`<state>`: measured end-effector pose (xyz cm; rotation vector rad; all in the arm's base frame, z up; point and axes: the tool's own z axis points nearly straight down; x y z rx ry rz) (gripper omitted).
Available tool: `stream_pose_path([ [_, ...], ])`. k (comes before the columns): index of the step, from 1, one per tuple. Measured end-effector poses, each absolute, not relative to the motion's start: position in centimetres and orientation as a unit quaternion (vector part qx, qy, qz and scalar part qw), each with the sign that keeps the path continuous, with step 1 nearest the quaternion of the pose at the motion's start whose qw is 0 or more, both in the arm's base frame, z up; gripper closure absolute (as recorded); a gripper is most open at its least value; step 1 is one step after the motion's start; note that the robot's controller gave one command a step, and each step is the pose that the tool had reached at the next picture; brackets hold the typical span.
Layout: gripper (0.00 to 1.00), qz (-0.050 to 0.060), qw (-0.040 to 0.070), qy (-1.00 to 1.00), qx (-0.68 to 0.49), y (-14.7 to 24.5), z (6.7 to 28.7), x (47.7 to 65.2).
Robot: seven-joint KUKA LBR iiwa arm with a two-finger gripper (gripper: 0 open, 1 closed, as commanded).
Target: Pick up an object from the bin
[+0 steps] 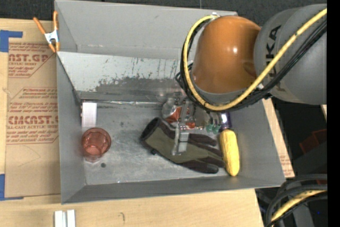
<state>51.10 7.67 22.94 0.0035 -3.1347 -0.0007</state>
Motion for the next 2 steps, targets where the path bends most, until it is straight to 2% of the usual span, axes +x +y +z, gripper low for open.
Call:
stream_pose_path([
  [1,0.00,-0.001,-0.001,-1.000,0.001,7.6,23.4,51.2],
  [2,0.00,-0.001,-0.003,-1.000,-0.030,5.8,16.5,50.3],
])
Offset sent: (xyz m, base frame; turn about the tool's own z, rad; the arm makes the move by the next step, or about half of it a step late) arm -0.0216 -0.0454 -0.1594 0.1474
